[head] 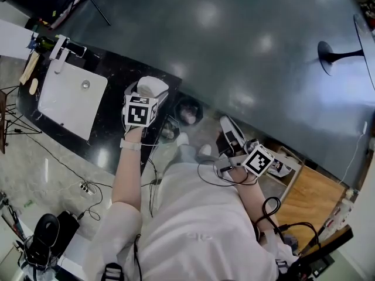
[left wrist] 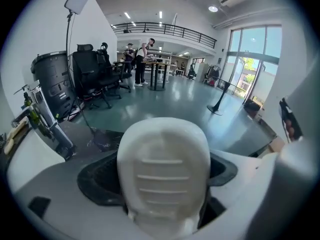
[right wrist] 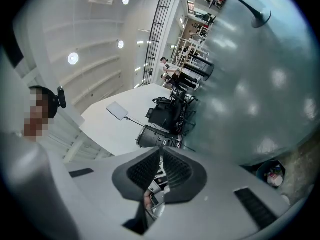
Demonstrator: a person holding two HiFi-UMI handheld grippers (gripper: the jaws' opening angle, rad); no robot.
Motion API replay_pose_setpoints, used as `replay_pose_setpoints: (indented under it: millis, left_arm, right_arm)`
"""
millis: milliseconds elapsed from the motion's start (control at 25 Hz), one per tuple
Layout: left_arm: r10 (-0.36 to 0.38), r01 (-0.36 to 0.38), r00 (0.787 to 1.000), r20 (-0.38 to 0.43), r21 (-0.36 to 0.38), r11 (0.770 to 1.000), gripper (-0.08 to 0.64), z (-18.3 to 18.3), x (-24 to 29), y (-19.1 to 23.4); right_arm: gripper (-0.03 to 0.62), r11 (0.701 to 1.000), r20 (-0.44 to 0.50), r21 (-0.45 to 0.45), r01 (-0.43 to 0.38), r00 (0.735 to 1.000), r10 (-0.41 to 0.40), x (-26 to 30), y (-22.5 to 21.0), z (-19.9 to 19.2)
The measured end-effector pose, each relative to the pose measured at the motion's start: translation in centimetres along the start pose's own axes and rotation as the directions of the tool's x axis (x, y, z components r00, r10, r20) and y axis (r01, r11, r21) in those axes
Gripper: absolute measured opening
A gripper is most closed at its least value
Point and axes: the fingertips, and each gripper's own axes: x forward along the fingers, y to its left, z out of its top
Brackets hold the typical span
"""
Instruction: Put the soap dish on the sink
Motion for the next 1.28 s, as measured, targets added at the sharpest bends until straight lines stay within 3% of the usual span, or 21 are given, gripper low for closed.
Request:
replay_pose_setpoints:
  millis: [240,560,960,1280]
  left_arm:
    - [0.043,-0.041,0.999,-0.026,0.07,0.997,0.474,0.0,1.8,1.6]
    - [0.131,-0.114,0.988,-0.081,0.189,0.975,0.474,-0.5,2.8,1.6]
    - [0.145,-0.094,0.965,-0.217,0.229,0.969,0.475,-1.4,4.8,1.4]
    - [0.143,-0.093,0.965,-0.218,0.225,0.97,0.476,-1.5,5.0,1.6]
  right_arm:
    - [0.035,1.0,-0.008,-0.007,0.021,1.0,-0.022,0.9,-0.5,-0.5]
    - [0.035,0.999,-0.019,-0.015,0.028,0.999,-0.029,1.4,-0.2,-0.7]
    - [0.035,0.999,-0.006,-0.014,0.032,0.999,-0.032,1.2,-0.2,-0.7]
    - [0.035,0.999,-0.005,-0.013,0.032,0.999,-0.032,0.9,-0.4,-0.8]
